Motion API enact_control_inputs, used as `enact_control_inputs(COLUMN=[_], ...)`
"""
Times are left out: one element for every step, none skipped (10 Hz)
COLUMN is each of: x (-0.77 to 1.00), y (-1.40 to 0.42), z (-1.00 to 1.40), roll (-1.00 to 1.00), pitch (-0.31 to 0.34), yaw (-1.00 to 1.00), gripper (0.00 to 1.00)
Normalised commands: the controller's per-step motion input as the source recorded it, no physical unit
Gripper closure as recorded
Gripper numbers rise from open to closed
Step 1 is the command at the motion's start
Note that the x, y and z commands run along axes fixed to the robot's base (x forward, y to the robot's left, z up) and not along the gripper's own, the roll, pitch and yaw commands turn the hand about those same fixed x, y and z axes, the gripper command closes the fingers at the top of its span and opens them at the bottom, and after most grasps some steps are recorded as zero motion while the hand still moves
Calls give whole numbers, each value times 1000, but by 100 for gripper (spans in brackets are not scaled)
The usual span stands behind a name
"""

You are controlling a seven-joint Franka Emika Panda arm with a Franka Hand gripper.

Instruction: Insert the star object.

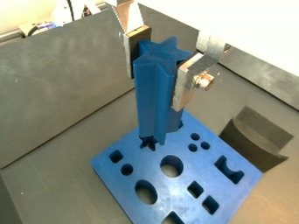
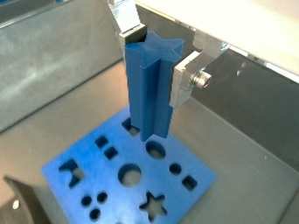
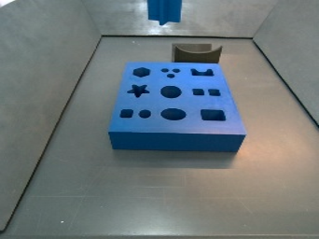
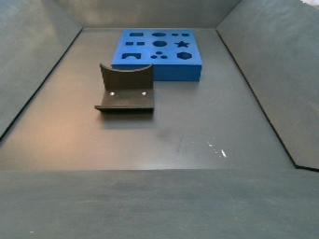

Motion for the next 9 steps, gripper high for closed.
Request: enact_control_inputs(x=[-120, -34, 0, 0, -17, -66, -97, -146, -157], y=[286, 257, 223, 209, 209, 217, 217, 231, 209], z=[-1000, -1000, -963, -934, -940, -966, -971, -960, -951], roll=[49, 27, 21, 13, 20, 24, 24, 10, 26], pitch=[-126, -106, -67, -64, -81, -101, -131, -166, -170], yaw=[191, 180, 163, 157, 163, 166, 189, 266, 266], gripper=[100, 100, 100, 100, 100, 100, 100, 100, 100])
